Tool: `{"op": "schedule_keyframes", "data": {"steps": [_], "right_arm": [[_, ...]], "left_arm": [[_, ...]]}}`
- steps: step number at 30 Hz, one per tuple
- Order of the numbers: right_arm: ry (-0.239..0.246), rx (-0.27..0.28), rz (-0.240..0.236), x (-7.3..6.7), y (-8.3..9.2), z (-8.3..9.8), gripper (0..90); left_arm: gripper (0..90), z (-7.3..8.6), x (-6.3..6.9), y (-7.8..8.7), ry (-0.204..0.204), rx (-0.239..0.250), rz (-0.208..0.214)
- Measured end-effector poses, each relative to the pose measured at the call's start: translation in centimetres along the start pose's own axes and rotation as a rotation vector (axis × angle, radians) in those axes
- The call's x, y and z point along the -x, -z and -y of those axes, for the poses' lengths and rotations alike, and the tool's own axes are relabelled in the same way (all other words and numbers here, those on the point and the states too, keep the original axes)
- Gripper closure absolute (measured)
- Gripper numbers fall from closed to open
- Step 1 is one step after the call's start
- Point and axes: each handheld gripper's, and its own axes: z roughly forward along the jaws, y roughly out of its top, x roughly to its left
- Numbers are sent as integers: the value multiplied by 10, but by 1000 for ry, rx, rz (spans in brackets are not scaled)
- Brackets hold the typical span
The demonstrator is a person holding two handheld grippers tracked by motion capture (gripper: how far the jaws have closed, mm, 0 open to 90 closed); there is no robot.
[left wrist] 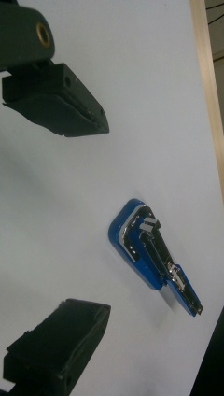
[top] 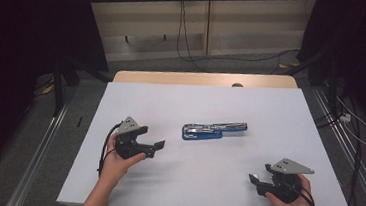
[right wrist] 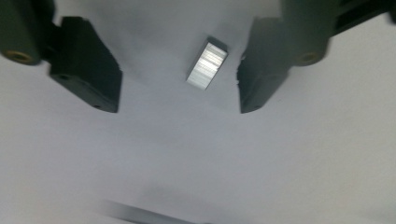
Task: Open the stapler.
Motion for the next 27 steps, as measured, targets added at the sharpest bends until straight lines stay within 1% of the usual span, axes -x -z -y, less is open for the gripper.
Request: {"op": "schedule_keyframes", "data": {"steps": [1,2,4,6,8,10,12,13,15,17,20,21,22,24,26,27], "right_arm": [[5,-7,-8,-1,1,0,392],[5,-7,-8,-1,1,0,392],[7,-9,-21,-2,1,1,457],[6,-6,-19,-2,2,1,465],[16,-13,-27,-3,2,0,524],[14,-20,-38,-4,2,0,550],[32,-33,-44,-5,1,1,602],[37,-39,-49,-6,1,1,612],[44,-52,-55,-7,2,2,677],[47,-57,-55,-7,2,2,679],[48,-61,-56,-8,2,2,716],[45,-62,-59,-8,2,2,786],[50,-58,-71,-8,2,2,792],[42,-50,-86,-6,0,1,792],[41,-42,-83,-2,-3,-1,789],[33,-41,-88,-1,-5,-1,787]], "left_arm": [[117,0,0,0,-1,-1,-3],[117,0,0,1,-4,1,-6],[117,1,0,2,-5,-2,-6],[114,1,0,3,-9,-5,-10],[114,1,0,3,-16,-11,-12],[114,1,1,3,-19,-13,-10],[114,1,1,3,-18,-12,-10],[114,2,1,3,-16,-8,-10],[114,2,2,4,-26,-12,-8],[114,3,1,5,-29,-16,-11],[114,3,1,6,-27,-16,-14],[114,3,1,6,-26,-13,-13],[114,3,1,7,-26,-10,-13],[115,3,1,7,-31,-6,-13],[115,3,0,6,-25,-4,-11],[115,3,0,6,-24,-6,-11]]}}
